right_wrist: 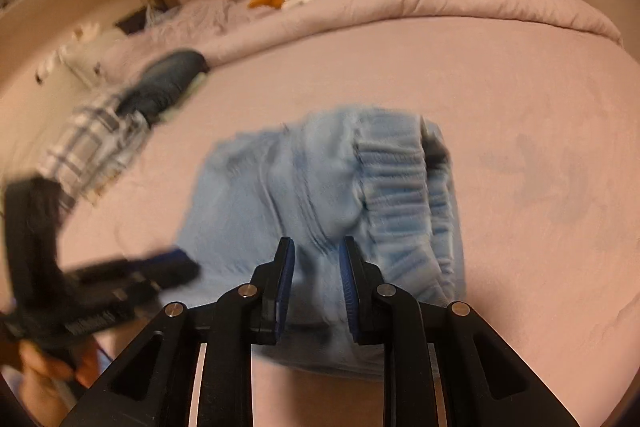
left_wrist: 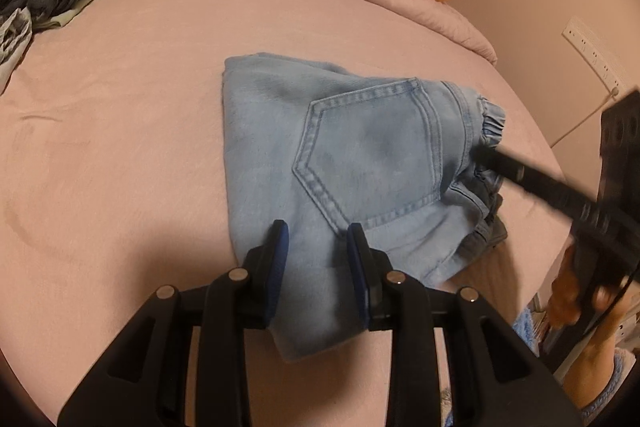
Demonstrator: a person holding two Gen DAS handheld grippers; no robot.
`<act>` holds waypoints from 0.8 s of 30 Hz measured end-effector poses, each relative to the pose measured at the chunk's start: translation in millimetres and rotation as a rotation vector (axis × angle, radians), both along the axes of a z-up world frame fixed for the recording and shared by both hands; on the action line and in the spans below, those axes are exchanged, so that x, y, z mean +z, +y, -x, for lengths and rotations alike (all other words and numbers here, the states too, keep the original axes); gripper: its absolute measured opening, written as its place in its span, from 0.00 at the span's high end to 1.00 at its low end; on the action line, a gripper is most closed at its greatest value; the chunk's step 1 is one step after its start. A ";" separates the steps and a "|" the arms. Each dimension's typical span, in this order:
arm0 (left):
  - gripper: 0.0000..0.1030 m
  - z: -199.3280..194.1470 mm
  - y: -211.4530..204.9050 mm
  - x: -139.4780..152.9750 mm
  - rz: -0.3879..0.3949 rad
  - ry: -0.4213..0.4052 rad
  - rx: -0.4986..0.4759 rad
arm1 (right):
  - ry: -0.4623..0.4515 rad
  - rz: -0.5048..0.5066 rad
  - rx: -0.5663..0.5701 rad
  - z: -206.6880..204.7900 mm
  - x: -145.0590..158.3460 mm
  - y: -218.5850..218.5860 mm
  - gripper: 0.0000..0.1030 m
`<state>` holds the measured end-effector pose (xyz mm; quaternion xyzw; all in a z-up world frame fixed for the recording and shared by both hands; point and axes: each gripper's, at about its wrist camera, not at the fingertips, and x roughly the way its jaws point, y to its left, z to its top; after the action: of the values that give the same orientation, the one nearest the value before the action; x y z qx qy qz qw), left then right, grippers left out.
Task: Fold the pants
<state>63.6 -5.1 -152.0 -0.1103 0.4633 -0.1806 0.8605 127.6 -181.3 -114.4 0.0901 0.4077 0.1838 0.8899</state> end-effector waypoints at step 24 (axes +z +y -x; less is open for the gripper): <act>0.71 14.0 22.1 -6.2 0.108 0.010 -0.013 | 0.033 0.121 -0.107 -52.6 11.5 18.5 0.96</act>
<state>49.6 17.0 -158.2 -0.1543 0.4580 -0.2103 0.8498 180.2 -162.7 -103.0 0.0605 0.4272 0.1096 0.8954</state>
